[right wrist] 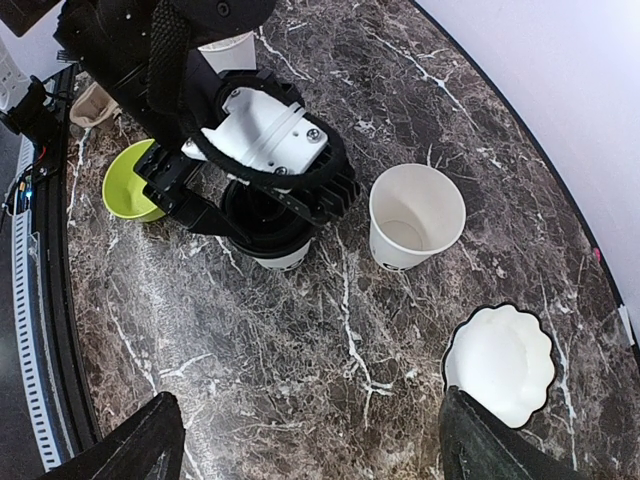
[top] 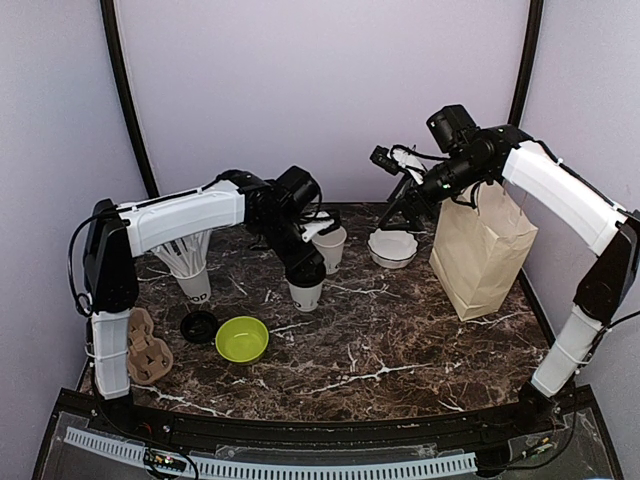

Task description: Pack the takeout coffee

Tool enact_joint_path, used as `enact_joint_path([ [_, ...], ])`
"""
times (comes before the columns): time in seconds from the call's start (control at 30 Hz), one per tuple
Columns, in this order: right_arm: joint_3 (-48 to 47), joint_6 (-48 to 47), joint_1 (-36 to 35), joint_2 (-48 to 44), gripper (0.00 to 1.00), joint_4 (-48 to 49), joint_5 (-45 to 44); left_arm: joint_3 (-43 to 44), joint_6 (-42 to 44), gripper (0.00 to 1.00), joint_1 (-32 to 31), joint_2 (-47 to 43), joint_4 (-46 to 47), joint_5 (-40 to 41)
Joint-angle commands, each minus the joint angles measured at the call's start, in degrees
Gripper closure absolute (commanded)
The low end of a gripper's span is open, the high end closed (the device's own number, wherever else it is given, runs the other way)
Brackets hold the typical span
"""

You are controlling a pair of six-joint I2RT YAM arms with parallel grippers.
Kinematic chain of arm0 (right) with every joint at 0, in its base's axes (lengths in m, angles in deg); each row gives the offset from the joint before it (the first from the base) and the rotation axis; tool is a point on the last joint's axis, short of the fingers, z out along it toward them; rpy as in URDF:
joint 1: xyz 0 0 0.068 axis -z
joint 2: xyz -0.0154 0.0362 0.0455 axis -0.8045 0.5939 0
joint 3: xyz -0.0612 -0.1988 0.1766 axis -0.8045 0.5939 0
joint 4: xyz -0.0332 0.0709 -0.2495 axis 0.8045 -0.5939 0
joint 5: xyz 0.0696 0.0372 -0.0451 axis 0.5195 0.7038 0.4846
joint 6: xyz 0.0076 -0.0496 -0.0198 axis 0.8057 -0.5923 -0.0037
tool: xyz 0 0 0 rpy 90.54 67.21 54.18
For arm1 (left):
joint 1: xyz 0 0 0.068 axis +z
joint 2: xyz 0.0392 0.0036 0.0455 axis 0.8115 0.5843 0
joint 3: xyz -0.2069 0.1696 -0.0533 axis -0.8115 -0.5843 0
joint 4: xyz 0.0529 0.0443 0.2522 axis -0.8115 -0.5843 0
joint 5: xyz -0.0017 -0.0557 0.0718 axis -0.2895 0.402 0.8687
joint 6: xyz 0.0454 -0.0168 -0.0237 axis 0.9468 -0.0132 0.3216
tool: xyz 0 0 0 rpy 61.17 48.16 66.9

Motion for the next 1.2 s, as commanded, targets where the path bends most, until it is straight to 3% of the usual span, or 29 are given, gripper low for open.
enact_joint_path([
  [0.0,1.0,0.1,0.3,-1.1,0.11,1.2,0.3,-1.2,-0.8,0.25,4.2,-5.6,-2.4,3.3],
  [0.2,0.8,0.1,0.3,-0.8,0.11,1.5,-0.6,-1.4,-0.4,0.25,10.5,-6.1,2.0,3.0],
  [0.43,0.6,-0.1,-1.2,1.8,0.15,3.2,-6.1,5.9,-0.6,0.25,16.4,-0.4,5.2,0.3],
  [0.63,-0.5,-0.4,-4.2,5.2,0.19,4.1,-11.9,10.0,-0.1,0.25,17.3,3.8,5.8,-1.8],
  [1.0,-7.0,1.3,-6.5,13.7,0.32,5.2,-14.8,12.1,0.5,0.24,17.5,7.1,6.2,-1.6],
  [1.17,-12.0,1.7,-7.1,18.5,0.34,4.5,-13.9,12.0,0.2,0.16,17.6,7.8,5.7,-1.1],
])
